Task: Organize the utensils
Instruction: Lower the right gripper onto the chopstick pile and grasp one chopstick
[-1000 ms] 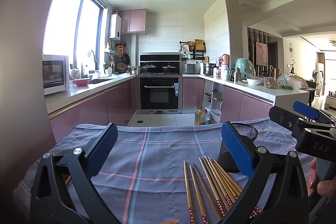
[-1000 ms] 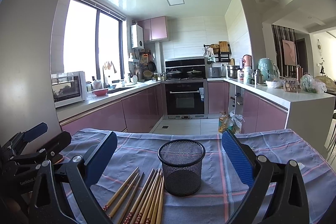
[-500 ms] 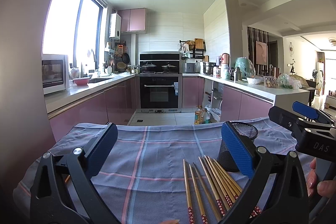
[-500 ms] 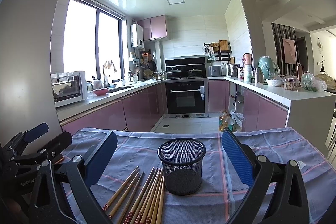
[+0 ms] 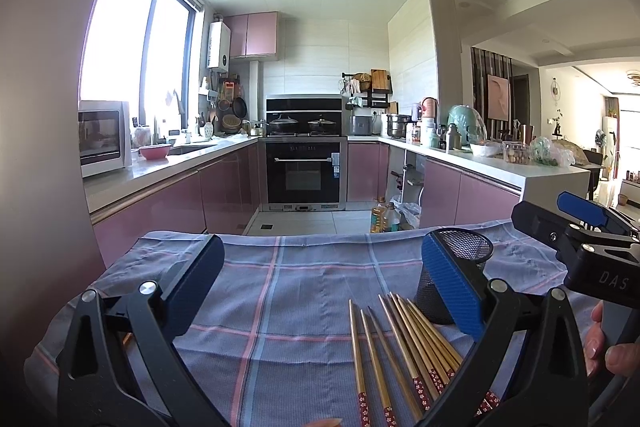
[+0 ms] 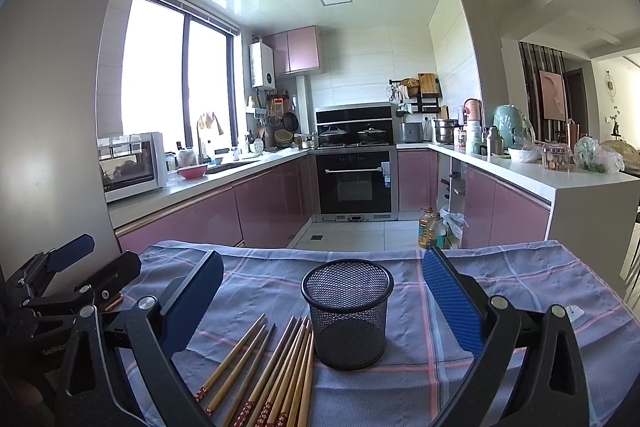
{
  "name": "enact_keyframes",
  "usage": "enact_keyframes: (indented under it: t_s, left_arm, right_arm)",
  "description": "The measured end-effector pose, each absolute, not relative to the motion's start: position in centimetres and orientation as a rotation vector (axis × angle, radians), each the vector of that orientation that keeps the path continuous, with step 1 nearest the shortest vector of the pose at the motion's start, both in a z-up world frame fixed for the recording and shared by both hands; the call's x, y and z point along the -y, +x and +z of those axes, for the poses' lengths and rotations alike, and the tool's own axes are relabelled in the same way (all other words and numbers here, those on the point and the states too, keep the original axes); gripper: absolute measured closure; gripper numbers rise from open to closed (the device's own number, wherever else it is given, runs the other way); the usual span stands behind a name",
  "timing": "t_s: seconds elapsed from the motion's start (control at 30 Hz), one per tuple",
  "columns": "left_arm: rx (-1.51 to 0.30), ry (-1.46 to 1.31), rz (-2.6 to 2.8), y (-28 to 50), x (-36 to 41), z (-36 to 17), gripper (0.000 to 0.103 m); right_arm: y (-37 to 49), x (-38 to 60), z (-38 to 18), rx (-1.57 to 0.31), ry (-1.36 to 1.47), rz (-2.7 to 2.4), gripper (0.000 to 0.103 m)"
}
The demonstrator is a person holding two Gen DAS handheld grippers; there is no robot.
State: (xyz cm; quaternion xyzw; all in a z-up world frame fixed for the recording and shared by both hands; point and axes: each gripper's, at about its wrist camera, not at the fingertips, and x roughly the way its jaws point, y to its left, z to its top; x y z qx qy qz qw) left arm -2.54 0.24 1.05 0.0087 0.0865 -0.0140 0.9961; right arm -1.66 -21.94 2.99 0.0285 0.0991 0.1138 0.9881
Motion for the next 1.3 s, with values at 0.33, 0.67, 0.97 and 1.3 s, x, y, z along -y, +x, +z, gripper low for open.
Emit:
enact_keyframes:
  t_s: [0.33, 0.67, 0.97, 1.3]
  left_arm:
    - [-0.210, 0.025, -0.030, -1.6, 0.0, 0.7, 0.006]
    - [-0.350, 0.039, -0.046, 1.4, -0.8, -1.5, 0.006]
    - [-0.478, 0.073, -0.070, 4.2, -1.0, -4.5, 0.006]
    - [-0.711, 0.113, -0.161, 8.2, -1.0, -8.4, 0.022]
  right_arm:
    - [-0.7, 22.4, 1.9, -0.275, 0.054, 0.236, 0.006]
    - [1.6, 22.0, -1.6, -0.516, -0.036, 0.272, 0.007]
    - [3.9, 20.7, -5.3, -0.727, -0.089, 0.302, 0.031]
    - [5.9, 19.6, -6.7, -0.832, -0.108, 0.325, 0.045]
